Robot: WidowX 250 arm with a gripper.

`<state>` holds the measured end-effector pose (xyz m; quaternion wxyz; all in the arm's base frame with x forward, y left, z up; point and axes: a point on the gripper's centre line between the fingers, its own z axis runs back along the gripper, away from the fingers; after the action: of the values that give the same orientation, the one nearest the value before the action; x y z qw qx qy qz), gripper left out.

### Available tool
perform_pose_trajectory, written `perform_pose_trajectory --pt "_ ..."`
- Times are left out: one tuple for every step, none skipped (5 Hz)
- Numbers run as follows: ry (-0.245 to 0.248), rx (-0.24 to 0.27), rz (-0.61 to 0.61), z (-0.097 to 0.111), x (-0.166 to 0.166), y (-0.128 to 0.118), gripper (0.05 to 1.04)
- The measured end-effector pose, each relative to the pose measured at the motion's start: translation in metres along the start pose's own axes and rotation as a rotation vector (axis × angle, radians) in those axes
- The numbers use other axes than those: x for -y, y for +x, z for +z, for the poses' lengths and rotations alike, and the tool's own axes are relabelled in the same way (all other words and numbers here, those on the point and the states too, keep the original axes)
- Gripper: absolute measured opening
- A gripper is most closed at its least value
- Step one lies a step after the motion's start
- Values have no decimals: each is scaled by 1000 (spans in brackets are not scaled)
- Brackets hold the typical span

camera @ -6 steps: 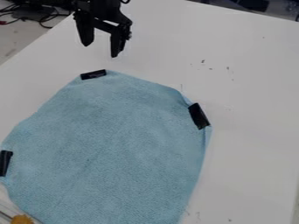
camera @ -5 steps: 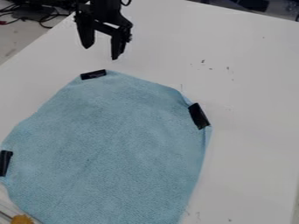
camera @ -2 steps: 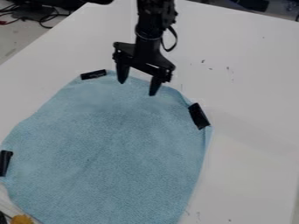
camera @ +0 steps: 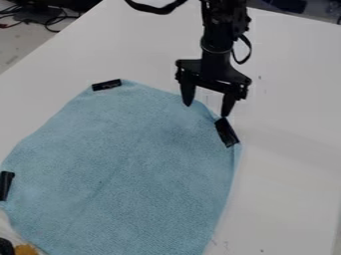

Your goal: Fold the cloth from top right to the middle

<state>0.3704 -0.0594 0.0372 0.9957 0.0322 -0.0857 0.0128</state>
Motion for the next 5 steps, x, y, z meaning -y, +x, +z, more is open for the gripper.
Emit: perform_pose_trajectory --pt "-47 -7 -7 1 27 8 999" --pt "-58 -28 -12 -5 35 9 999" --pt "-68 -46 -3 -6 36 5 999" --pt "-60 -79 15 -12 35 -5 999" --pt "-81 -85 23 -20 38 -14 951"
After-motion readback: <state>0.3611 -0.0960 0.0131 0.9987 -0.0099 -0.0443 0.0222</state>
